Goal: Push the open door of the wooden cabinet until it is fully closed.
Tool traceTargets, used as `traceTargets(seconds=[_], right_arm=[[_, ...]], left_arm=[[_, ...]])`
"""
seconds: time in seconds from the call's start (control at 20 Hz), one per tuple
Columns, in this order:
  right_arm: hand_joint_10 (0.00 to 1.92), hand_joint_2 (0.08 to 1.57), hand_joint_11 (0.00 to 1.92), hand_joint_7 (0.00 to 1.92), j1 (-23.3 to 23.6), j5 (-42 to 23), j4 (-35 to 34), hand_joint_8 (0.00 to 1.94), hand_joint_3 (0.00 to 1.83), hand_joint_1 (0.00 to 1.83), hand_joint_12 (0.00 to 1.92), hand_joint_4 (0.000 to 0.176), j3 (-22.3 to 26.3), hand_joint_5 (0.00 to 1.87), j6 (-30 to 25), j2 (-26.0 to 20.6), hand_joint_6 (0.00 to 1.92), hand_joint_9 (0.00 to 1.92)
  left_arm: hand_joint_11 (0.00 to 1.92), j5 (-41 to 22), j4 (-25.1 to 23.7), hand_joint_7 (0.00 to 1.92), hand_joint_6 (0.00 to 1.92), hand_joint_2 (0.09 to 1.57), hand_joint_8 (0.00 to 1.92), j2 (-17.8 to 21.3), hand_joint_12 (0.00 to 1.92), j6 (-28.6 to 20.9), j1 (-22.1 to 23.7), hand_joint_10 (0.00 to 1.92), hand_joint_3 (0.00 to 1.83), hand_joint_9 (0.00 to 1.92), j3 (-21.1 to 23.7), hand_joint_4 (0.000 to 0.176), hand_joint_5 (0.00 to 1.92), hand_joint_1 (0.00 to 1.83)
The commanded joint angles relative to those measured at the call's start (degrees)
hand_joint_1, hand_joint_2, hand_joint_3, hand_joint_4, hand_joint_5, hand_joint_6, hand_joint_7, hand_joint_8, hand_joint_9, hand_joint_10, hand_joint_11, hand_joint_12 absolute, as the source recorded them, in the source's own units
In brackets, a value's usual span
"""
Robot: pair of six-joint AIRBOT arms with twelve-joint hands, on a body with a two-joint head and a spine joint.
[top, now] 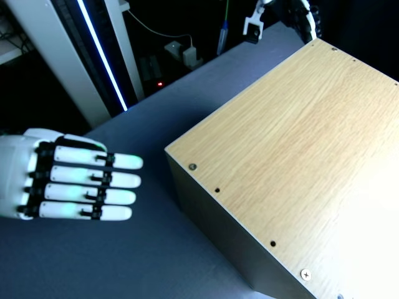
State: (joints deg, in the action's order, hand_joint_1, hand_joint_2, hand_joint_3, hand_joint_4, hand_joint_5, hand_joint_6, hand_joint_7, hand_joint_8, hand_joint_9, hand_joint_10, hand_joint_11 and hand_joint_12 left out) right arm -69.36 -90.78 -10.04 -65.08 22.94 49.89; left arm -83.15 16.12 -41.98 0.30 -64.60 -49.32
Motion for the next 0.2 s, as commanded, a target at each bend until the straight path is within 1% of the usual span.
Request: traceTargets(seconds=[0.0,0.1,0.15], right_arm=[[0.0,1.46,0.32,0.3,0.3,-9.1,-1.5,0.0,0.01,0.81,0.06,0.0,0.1,0.32,-0.4,-0.1,0.0,0.3],[0.01,1.47,0.32,0.31,0.3,-10.2,-1.3,0.0,0.01,0.83,0.07,0.0,0.6,0.32,-0.4,-0.6,0.0,0.31],[0.0,1.49,0.24,0.29,0.5,-10.2,-0.9,0.0,0.01,0.72,0.05,0.0,0.9,0.3,-0.4,-0.9,0.0,0.27]], left_arm=[[0.06,-8.6,0.6,0.15,0.0,1.36,0.0,0.3,0.02,-0.3,0.0,0.0,0.0,0.11,-0.1,0.024,0.16,0.36],[0.05,-10.7,0.4,0.16,0.0,1.35,0.0,0.3,0.02,-0.3,-0.4,0.01,0.0,0.13,0.0,0.021,0.14,0.35],[0.05,-12.4,0.4,0.21,0.0,1.33,0.01,0.3,0.01,-0.3,-0.7,0.01,0.0,0.19,0.0,0.023,0.14,0.29]])
